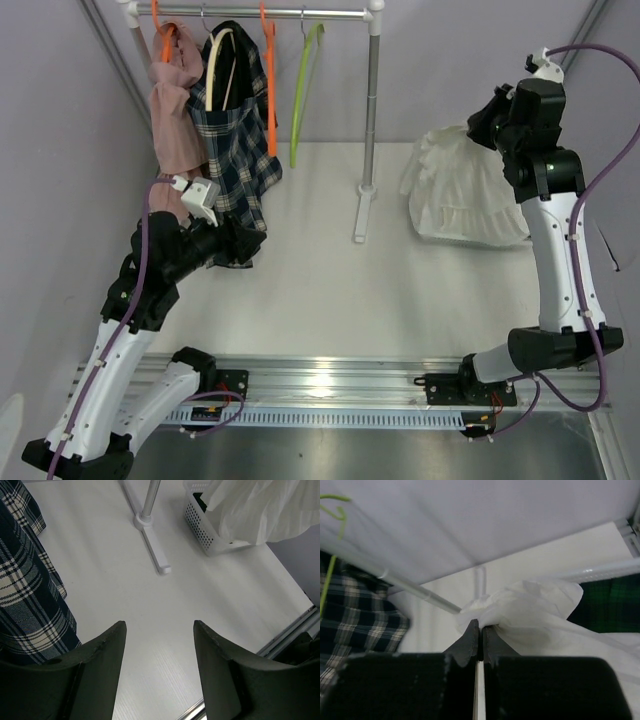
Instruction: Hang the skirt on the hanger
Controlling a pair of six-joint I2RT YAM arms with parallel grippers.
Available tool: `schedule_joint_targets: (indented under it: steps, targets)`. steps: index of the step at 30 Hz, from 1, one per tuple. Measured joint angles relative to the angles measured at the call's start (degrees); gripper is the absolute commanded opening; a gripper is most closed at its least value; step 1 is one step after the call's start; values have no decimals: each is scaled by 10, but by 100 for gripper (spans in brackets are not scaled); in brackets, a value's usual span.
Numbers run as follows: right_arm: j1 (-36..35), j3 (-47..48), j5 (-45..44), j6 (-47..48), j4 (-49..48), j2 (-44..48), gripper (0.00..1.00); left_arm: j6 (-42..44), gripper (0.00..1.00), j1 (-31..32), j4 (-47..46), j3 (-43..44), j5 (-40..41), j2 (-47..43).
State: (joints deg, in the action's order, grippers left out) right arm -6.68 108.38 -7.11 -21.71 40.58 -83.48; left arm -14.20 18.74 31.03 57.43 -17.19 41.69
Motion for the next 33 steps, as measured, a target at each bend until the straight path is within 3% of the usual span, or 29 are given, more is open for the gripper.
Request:
schedule_joint_targets:
  steps: [6,20,28,33]
  targets:
    - [-73,62,17,8,33,3,0,-8,62,0,-4,0,-2,1]
    - [-276,75,81,8,91,2,0,-23,62,0,-27,-13,-22,5]
    - [-308,69,107,8,101,1,0,-37,64,0,-48,-33,-39,13]
    - [-330,19,124,8,89,2,0,-76,65,0,-101,-84,-65,24]
